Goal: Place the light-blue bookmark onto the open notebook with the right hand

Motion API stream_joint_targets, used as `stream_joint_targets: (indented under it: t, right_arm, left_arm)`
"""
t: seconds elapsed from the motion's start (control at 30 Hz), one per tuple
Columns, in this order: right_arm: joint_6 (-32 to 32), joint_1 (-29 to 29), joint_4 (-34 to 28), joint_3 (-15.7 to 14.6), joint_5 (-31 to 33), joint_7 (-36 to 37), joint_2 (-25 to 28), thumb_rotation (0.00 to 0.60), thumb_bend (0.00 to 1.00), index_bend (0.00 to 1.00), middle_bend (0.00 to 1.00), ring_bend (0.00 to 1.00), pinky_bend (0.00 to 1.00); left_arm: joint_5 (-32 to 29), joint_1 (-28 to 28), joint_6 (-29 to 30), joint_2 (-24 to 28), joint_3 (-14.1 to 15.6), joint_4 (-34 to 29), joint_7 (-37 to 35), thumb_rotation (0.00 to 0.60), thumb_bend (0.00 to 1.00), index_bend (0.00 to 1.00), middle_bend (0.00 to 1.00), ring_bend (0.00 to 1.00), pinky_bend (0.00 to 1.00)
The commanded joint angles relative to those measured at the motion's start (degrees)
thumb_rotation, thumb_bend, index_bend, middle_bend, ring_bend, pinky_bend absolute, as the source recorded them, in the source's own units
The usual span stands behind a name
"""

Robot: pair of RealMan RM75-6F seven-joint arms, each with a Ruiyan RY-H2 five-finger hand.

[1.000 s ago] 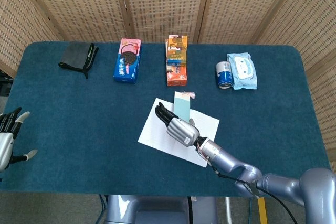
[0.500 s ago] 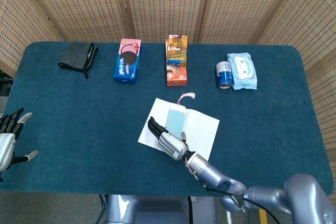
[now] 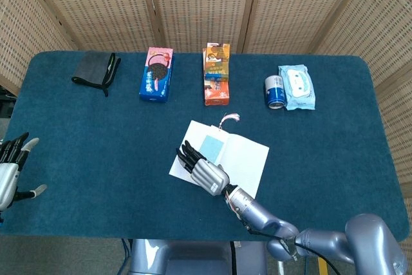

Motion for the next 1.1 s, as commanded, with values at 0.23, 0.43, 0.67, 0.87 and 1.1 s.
stream_joint_targets:
  t: [0.23, 0.43, 0.67, 0.87, 1.1]
  right_arm:
    - [-3.0, 1.5, -4.1, -0.9, -2.2, 17.9, 5.8, 0.600, 0.30, 0.00, 0.00, 0.00, 0.01]
    - [-3.1, 1.1, -6.1, -1.6, -3.7, 54.1, 11.6, 0.600, 1.00, 0.10, 0.06, 0.00, 0.01]
    - [-8.6, 0.5, -7.9, 0.9, 5.2, 68.4, 15.9, 0.600, 1.00, 0.13, 0.06, 0.00, 0.03]
    - [-14.2, 1.7, -8.5, 1.5, 11.1, 70.0, 17.8, 0.600, 1.00, 0.13, 0.04, 0.00, 0.03]
    - [-15.7, 3.0, -7.3, 0.6, 13.1, 66.1, 15.7, 0.600, 1.00, 0.13, 0.03, 0.00, 0.03]
  left_arm:
    - [0.0, 0.1, 0.1, 0.1, 0.0, 0.0, -0.3, 0.600, 0.00, 0.00, 0.00, 0.00, 0.00]
    - [-0.1, -0.2, -0.5, 0.3, 0.0, -0.1, -0.7, 0.600, 0.00, 0.00, 0.00, 0.00, 0.00]
    - [-0.4, -0.6, -1.3, 0.4, 0.0, -0.2, -0.7, 0.600, 0.00, 0.00, 0.00, 0.00, 0.00]
    - [-0.6, -1.1, -2.4, 0.5, 0.2, -0.5, -0.5, 0.600, 0.00, 0.00, 0.00, 0.00, 0.00]
    - [0.0, -1.0, -2.1, 1.0, 0.5, -0.8, -1.1, 0.600, 0.00, 0.00, 0.00, 0.00, 0.00]
